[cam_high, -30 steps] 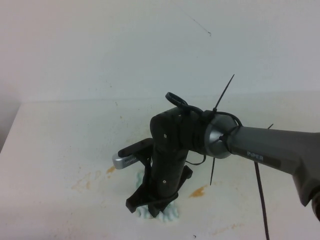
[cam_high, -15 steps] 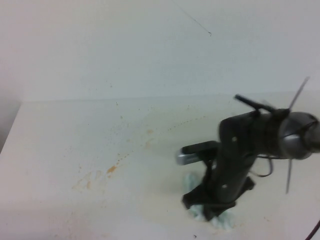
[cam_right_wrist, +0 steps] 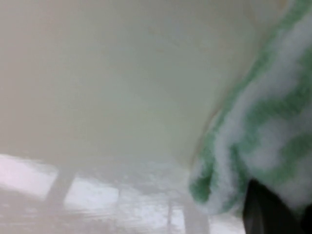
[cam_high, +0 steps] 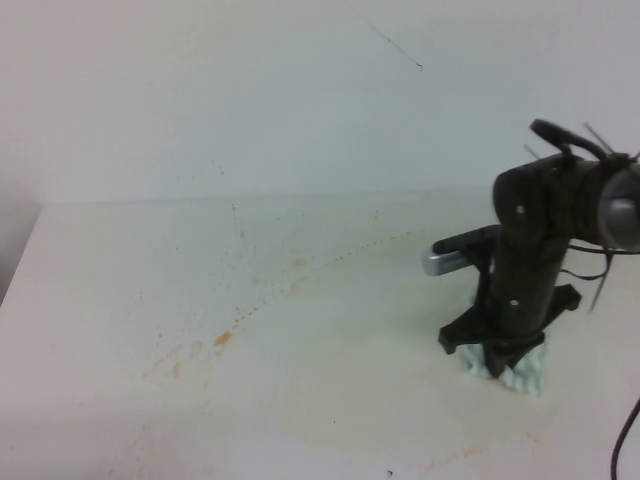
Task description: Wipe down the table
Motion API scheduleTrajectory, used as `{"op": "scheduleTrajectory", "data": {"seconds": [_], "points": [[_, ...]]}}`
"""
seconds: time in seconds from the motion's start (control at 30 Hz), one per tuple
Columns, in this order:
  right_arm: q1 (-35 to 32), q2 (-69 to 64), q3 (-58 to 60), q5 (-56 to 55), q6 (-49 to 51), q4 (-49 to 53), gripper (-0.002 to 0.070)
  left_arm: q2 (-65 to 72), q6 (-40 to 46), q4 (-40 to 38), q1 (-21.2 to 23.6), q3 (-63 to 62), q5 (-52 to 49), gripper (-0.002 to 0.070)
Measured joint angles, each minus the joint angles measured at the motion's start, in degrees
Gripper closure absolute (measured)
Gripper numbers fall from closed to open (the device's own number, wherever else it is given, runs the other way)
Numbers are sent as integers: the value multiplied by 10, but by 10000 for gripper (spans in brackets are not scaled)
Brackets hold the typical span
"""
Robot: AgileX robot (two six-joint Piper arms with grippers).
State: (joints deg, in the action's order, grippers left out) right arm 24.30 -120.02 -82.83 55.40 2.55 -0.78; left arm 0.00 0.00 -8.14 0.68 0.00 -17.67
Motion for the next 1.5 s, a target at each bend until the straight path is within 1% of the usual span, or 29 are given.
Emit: {"op": "scheduleTrajectory", "data": {"seconds": [0.23, 0.37, 0.47, 0.63, 0.73, 0.9, 1.17, 1.3, 1.5], "points": [[83, -38, -58, 19, -14, -2, 648, 0, 0, 0, 0, 0, 0, 678], [128, -51, -83, 15, -18, -33, 648, 0, 0, 0, 0, 0, 0, 678], [139, -54, -90, 6, -18, -60, 648, 0, 0, 0, 0, 0, 0, 679], [135, -55, -90, 11, -14, -62, 648, 0, 0, 0, 0, 0, 0, 679], [120, -55, -90, 19, -7, -62, 648, 0, 0, 0, 0, 0, 0, 678], [72, -55, -90, 32, -7, -60, 648, 0, 0, 0, 0, 0, 0, 679], [-6, -38, -88, 67, -5, 28, 648, 0, 0, 0, 0, 0, 0, 678], [-50, -35, -88, 75, -5, 37, 648, 0, 0, 0, 0, 0, 0, 679], [-93, -35, -88, 92, -17, 43, 648, 0, 0, 0, 0, 0, 0, 679]]}}
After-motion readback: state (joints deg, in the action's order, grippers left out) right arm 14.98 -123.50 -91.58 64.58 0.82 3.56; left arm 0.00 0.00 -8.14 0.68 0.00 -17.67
